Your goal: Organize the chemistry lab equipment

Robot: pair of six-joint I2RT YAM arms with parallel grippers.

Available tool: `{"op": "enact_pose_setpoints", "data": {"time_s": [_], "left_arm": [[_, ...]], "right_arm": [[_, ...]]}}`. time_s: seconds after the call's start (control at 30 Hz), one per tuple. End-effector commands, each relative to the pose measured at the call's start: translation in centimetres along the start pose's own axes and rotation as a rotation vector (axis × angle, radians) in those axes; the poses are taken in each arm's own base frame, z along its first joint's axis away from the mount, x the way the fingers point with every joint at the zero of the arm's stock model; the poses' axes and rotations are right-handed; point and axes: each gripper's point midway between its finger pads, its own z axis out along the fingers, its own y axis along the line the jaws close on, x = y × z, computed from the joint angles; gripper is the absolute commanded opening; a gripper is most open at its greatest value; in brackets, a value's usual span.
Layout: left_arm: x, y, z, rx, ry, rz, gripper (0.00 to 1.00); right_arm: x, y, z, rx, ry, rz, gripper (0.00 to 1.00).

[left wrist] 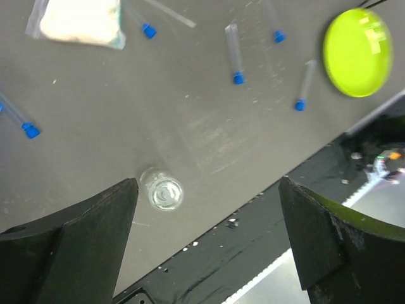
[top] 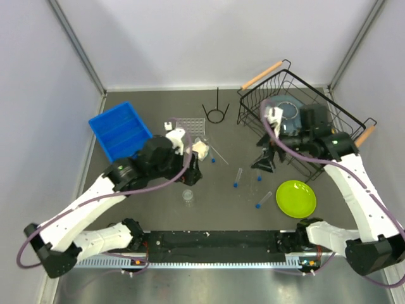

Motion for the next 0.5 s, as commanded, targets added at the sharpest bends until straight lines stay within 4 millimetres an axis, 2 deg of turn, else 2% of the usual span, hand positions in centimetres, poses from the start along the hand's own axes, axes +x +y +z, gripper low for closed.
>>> {"op": "enact_pose_setpoints", "data": {"time_s": [0.0, 0.1, 0.13, 0.17, 0.23, 0.3, 0.33, 0.4, 0.47], "left_arm": [[-0.3, 1.6, 2.2, -0.167, 0.011, -0.004, 0.99], [0.0, 1.6, 3.1, -0.167, 0.001, -0.047, 0.99], [0.9, 2.1, 3.5, -0.177, 0.008, -0.06, 0.99], [0.5, 2.3, 3.6, -0.179, -0.03, -0.066, 0.99], [1.4, 3.2, 3.9, -0.204, -0.037, -0.088, 0.99], [1.2, 3.8, 3.5, -0.225, -0.078, -0.103, 0.99], [1.5, 4.1, 3.5, -0.233, -0.08, -0.111, 0.99], [1.2, 4.5, 2.9, -0.246, -0.118, -0.123, 0.99], [1.3, 4.8, 2.4, -0.25, -0.142, -0.14, 0.99]], "right_arm": [[3.5, 0.2, 3.4, -0.019, 0.144, -0.064, 0.99], [6.2, -0.1, 5.2, -0.005, 0.23, -0.069, 0.99], [7.2, 0.1, 6.1, -0.011, 0.253, -0.082, 0.99], [8.0, -0.5, 6.5, 0.02, 0.282, -0.083, 0.99], [9.9, -1.1, 7.6, 0.035, 0.329, -0.026, 0.99], [10.7, -1.9, 8.3, 0.055, 0.348, -0.008, 0.99], [12.0, -2.3, 8.6, 0.069, 0.381, 0.022, 0.99], [13.0, -4.6, 8.9, 0.184, 0.406, 0.021, 0.99], [15.0, -6.7, 8.4, 0.316, 0.474, 0.032, 0.97]]}}
